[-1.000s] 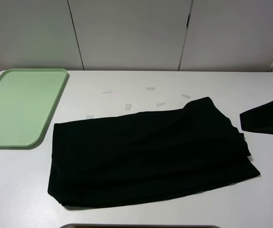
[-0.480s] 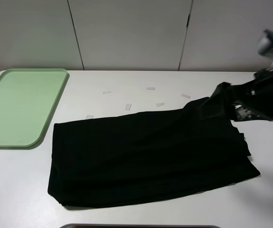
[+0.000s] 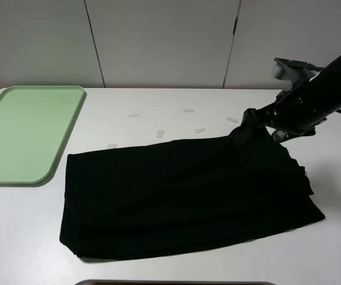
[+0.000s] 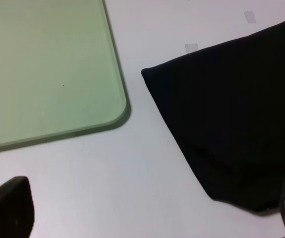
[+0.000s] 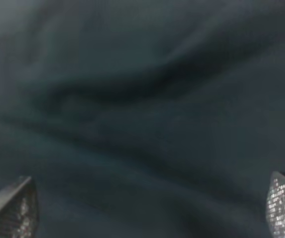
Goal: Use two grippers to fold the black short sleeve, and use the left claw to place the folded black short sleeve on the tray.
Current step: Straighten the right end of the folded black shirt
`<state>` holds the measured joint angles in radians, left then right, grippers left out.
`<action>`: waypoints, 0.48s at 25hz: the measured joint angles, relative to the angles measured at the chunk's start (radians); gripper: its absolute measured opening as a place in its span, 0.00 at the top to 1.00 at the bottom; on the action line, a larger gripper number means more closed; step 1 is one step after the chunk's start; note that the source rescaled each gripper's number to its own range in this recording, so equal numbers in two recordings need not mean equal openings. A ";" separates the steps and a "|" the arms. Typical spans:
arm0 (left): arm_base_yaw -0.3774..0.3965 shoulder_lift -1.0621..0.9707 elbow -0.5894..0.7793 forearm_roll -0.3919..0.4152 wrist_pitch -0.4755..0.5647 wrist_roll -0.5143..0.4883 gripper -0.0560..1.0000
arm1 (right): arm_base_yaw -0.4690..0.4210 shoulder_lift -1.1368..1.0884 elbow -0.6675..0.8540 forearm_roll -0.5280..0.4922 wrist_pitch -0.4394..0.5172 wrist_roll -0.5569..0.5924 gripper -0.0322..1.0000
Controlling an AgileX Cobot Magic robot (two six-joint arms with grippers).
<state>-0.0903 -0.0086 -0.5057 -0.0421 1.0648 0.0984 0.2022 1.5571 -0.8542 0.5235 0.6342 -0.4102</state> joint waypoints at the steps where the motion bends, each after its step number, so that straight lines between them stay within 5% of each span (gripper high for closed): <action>1: 0.000 0.000 0.000 0.000 0.000 0.000 0.00 | -0.013 0.009 -0.020 -0.044 -0.001 0.038 0.00; 5: 0.000 0.000 0.000 0.000 0.000 0.000 0.00 | -0.104 0.055 -0.099 -0.220 -0.004 0.149 0.00; 12: 0.000 0.000 0.000 0.000 0.000 0.000 0.00 | -0.206 0.147 -0.110 -0.244 -0.019 0.161 0.00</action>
<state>-0.0903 -0.0086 -0.5057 -0.0421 1.0648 0.0984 -0.0040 1.7044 -0.9640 0.2797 0.6157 -0.2493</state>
